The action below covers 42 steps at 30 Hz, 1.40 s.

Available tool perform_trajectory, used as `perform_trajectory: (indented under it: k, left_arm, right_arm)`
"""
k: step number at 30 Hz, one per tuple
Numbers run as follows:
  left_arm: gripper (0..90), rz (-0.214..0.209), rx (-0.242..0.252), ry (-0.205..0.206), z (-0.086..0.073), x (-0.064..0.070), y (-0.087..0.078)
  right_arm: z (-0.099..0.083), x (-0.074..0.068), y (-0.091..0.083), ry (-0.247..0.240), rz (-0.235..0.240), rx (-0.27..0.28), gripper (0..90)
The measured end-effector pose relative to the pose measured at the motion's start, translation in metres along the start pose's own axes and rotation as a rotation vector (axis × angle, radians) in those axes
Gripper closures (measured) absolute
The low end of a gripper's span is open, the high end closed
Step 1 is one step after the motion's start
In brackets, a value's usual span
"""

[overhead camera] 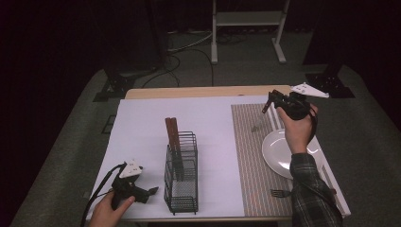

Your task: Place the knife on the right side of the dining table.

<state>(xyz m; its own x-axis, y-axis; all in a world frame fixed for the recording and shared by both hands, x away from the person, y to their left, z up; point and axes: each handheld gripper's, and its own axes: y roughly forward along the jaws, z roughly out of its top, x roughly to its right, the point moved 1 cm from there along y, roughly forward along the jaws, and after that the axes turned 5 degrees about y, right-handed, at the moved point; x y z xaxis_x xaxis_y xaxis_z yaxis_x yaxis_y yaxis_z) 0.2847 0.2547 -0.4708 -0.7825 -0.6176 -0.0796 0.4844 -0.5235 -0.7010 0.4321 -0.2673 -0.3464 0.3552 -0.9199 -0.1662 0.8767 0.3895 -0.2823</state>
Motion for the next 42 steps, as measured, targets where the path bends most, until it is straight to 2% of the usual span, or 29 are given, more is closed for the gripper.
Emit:
perform_trajectory:
  k: [26,42]
  left_arm:
    - [0.0,-0.001,0.001,-0.003,0.000,0.000,0.000]
    - [0.0,-0.002,0.000,-0.003,0.000,0.000,0.000]
  right_arm:
    - [-0.006,0.030,-0.009,0.054,-0.064,0.003,70.1]
    - [-0.018,0.056,-0.011,0.109,-0.114,-0.027,66.2]
